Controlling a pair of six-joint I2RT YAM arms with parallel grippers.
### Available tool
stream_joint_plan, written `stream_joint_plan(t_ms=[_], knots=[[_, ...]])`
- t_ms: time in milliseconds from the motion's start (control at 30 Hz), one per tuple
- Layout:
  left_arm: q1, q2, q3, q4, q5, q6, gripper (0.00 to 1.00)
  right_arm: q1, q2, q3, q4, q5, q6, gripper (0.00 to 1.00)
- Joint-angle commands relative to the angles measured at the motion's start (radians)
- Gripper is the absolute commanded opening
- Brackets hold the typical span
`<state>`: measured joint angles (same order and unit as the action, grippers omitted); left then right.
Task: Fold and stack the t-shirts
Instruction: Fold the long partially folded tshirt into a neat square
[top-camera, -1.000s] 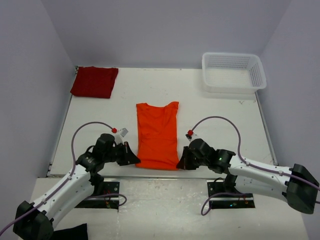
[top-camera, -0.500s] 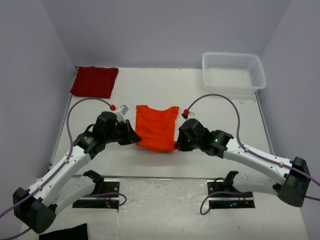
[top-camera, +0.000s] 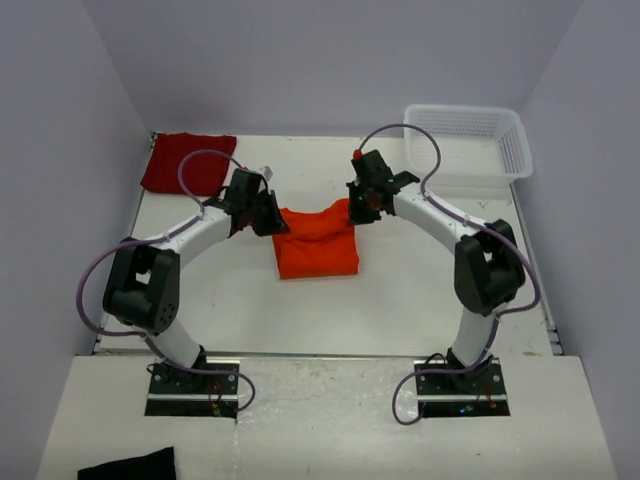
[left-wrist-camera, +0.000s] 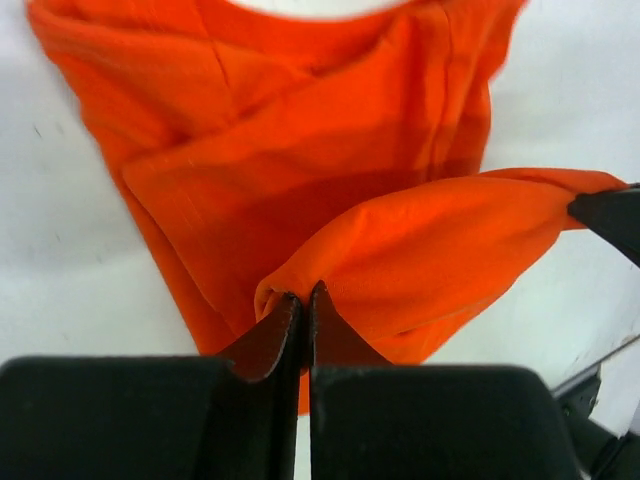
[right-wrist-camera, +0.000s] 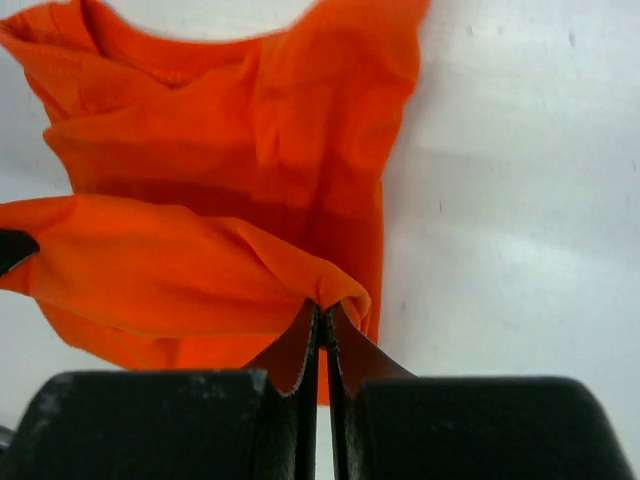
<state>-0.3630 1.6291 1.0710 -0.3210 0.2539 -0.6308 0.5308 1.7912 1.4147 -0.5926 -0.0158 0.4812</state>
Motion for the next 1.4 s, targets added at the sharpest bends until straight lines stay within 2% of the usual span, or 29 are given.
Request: stream_joint_plan(t_ms=[0, 133, 167, 267, 300, 333, 367, 400, 467, 500, 533, 600, 633, 733, 800, 833, 867, 900, 933, 967, 1033, 1167, 1367], knots=[[0.091, 0.081, 0.082, 0.112, 0.025, 0.045, 0.0, -0.044, 0.141, 0.188, -0.03, -0.102, -0.113, 0.0], [0.143, 0.15, 0.121, 0.217, 0.038, 0.028, 0.0, -0.075, 0.395, 0.471, -0.124, -0.147, -0.167, 0.0], [0.151, 0.205, 0.151, 0.212, 0.06, 0.029, 0.0, -0.08, 0.436, 0.606, -0.174, -0.138, -0.188, 0.0], [0.173, 0.293, 0.227, 0.241, 0.065, 0.051, 0.01, -0.097, 0.548, 0.802, -0.211, -0.18, -0.231, 0.0], [0.194, 0.316, 0.243, 0.281, 0.102, 0.065, 0.11, -0.101, 0.569, 0.846, -0.226, -0.174, -0.233, 0.18], [0.202, 0.333, 0.262, 0.301, 0.11, 0.065, 0.22, -0.103, 0.577, 0.868, -0.225, -0.152, -0.24, 0.31], [0.2, 0.348, 0.261, 0.374, 0.107, 0.074, 0.48, -0.104, 0.571, 0.841, -0.179, -0.123, -0.25, 0.41], [0.199, 0.35, 0.273, 0.413, 0.094, 0.097, 0.56, -0.104, 0.536, 0.813, -0.149, -0.127, -0.265, 0.53], [0.199, 0.322, 0.274, 0.428, 0.068, 0.115, 0.7, -0.103, 0.478, 0.692, -0.058, -0.098, -0.291, 0.58], [0.196, 0.293, 0.235, 0.465, 0.045, 0.124, 0.73, -0.103, 0.417, 0.657, -0.041, -0.082, -0.293, 0.66], [0.194, 0.217, 0.212, 0.485, 0.024, 0.134, 0.76, -0.106, 0.396, 0.626, -0.038, -0.076, -0.299, 0.68], [0.18, 0.14, 0.15, 0.52, -0.033, 0.158, 0.89, -0.104, 0.352, 0.609, -0.045, -0.017, -0.294, 0.7], [0.177, 0.088, 0.144, 0.517, -0.051, 0.158, 0.98, -0.104, 0.344, 0.613, -0.061, -0.015, -0.296, 0.71], [0.173, 0.095, 0.205, 0.406, 0.004, 0.14, 1.0, -0.1, 0.307, 0.578, -0.111, -0.012, -0.273, 0.71], [0.151, 0.101, 0.201, 0.39, 0.065, 0.129, 0.96, -0.095, 0.266, 0.523, -0.073, -0.029, -0.259, 0.71], [0.142, 0.11, 0.189, 0.413, 0.093, 0.128, 0.91, -0.095, 0.229, 0.465, -0.05, -0.054, -0.225, 0.66], [0.124, 0.118, 0.179, 0.442, 0.129, 0.111, 0.66, -0.095, 0.223, 0.452, -0.038, -0.079, -0.207, 0.52], [0.119, 0.132, 0.166, 0.47, 0.172, 0.091, 0.43, -0.097, 0.227, 0.454, -0.044, -0.122, -0.188, 0.2], [0.116, 0.174, 0.159, 0.503, 0.226, 0.067, 0.2, -0.097, 0.252, 0.463, -0.055, -0.239, -0.153, 0.0], [0.113, 0.202, 0.159, 0.552, 0.331, 0.015, 0.0, -0.097, 0.263, 0.452, -0.052, -0.316, -0.138, 0.0], [0.102, 0.274, 0.161, 0.617, 0.418, -0.03, 0.0, -0.097, 0.273, 0.399, 0.018, -0.468, -0.06, 0.0], [0.078, 0.34, 0.13, 0.756, 0.493, -0.085, 0.0, -0.097, 0.307, 0.334, 0.115, -0.623, 0.026, 0.0], [0.075, 0.428, 0.132, 0.839, 0.542, -0.121, 0.0, -0.095, 0.408, 0.38, 0.108, -0.711, 0.053, 0.0]])
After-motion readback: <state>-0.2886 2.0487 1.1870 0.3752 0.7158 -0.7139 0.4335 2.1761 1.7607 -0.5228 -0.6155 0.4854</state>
